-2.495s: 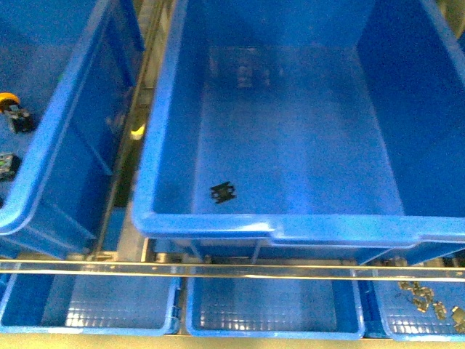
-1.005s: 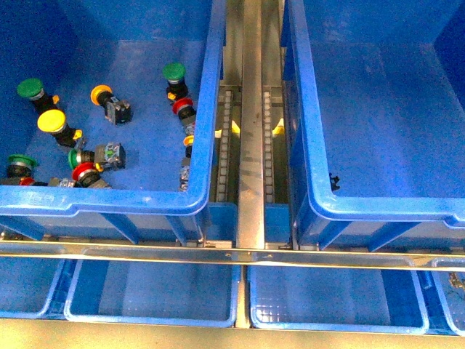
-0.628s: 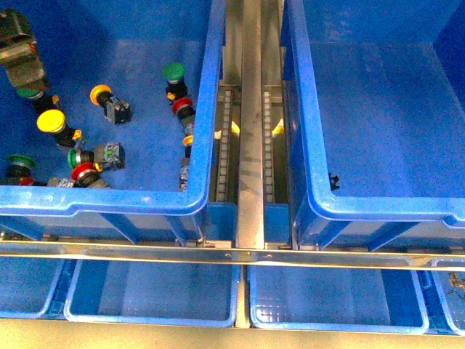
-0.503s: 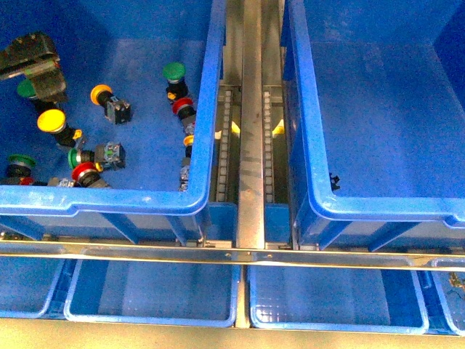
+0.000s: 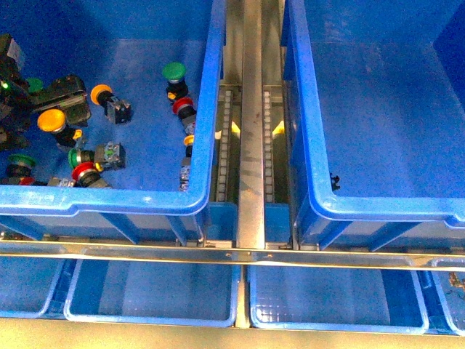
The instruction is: Pick red and yellow buttons and place in box
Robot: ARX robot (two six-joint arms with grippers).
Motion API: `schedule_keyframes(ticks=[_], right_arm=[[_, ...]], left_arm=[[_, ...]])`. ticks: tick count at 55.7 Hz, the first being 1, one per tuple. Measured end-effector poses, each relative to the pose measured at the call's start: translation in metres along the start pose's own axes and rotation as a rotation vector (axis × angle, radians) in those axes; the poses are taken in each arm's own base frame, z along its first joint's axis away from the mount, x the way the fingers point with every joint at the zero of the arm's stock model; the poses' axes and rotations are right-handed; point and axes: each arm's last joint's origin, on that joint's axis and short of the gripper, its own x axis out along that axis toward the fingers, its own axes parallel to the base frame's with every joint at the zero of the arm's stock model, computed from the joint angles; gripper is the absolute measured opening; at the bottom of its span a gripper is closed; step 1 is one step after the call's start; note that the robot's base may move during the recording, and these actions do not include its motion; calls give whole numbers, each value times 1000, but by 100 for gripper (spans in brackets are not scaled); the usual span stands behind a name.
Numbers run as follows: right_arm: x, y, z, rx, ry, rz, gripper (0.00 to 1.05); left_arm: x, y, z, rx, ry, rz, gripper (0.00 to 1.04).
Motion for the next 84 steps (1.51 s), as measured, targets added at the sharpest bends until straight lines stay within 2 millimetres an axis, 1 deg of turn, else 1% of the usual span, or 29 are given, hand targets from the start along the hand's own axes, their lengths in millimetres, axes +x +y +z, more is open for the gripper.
schedule_keyframes(ticks=[7,13,22,27,31,35,38,42,45,47,49,51,61,66,70,75,79,84], right_arm=[[0,0,0,0,0,0,98],[0,0,0,0,0,0,98],[0,0,0,0,0,0,98],[0,0,0,0,0,0,98],[0,0,0,0,0,0,98],[0,0,0,0,0,0,98],[0,0,0,0,0,0,98],[0,0,0,0,0,0,98],[0,0,0,0,0,0,98],[0,0,0,0,0,0,98],[0,0,0,0,0,0,98],[0,0,0,0,0,0,98],[0,0,0,0,0,0,98],[0,0,0,0,0,0,98],[0,0,0,0,0,0,98],[0,0,0,0,0,0,98],[0,0,0,0,0,0,98],[0,0,0,0,0,0,98]], left_arm=[[11,2,8,16,-11,0,97],[17,3,7,27,4,-14,97],[20,3,5,28,13,-19,97],[21,3,6,28,12,-24,89],[21,2,7,30,10,-28,86],[20,2,9,30,6,-32,73],[20,2,9,29,4,-32,66],[20,2,11,28,0,-32,52],[20,3,11,28,0,-32,45],[20,3,11,27,-1,-32,38],[20,4,12,26,-1,-33,35],[20,4,12,26,-1,-34,34],[18,6,12,15,2,-57,34],[8,8,11,-16,10,-91,34],[-5,8,12,-53,9,-135,34],[-31,8,17,-100,-11,-190,34],[-57,8,22,-143,-33,-243,34],[-87,8,22,-200,-34,-306,34]])
